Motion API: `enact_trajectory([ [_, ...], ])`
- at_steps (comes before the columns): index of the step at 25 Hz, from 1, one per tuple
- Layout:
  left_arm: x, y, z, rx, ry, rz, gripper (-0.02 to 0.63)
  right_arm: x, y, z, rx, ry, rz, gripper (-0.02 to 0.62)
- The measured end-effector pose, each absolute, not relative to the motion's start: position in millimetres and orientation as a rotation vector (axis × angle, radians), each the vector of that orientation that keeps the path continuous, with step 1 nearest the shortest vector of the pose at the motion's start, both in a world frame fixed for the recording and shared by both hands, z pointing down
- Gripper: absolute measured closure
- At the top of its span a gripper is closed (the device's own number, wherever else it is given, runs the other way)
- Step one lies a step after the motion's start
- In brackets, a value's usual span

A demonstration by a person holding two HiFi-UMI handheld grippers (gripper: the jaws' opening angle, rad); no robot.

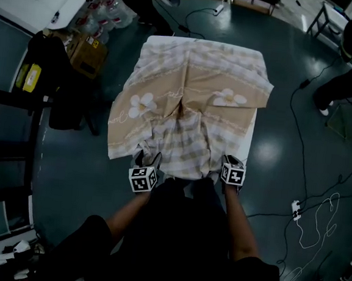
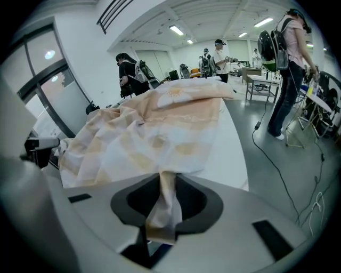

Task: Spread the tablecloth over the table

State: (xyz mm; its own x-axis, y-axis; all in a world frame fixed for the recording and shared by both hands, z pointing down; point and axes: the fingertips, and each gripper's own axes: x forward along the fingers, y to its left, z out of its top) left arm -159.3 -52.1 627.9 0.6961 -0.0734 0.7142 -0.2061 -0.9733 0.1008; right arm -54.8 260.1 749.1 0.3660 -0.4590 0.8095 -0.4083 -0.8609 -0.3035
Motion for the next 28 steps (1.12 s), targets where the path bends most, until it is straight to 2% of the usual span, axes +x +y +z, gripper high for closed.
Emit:
enact_trajectory([
  [8,-138.7,3.3,607.2,2.728,-0.156,1.063,0.272,-55.9,256.8,743.2,-2.574,0.876,-1.540,0.490],
  [13,-171.7,-31.1,645.3,2.791,-0.122,1.318,0.270,-55.7,262.6,734.0,-2.623,0.863,-1.521,0.481],
  [16,-197.8,-45.4,656.2,2.817,-0.062,1.477,0.253,-47.4,254.7,697.8,-2.703,0.806,-1.381,0.468],
  [22,-232.5,-74.5,665.1,2.607,-0.228,1.360,0.245,-64.3,149.4,617.0,-2.710,1.163,-1.087,0.462],
  [28,-238.8,-136.8,685.8,2.675,-0.233,1.319,0.245,-119.8,38.4,657.2,-2.460,1.514,-1.298,0.407],
])
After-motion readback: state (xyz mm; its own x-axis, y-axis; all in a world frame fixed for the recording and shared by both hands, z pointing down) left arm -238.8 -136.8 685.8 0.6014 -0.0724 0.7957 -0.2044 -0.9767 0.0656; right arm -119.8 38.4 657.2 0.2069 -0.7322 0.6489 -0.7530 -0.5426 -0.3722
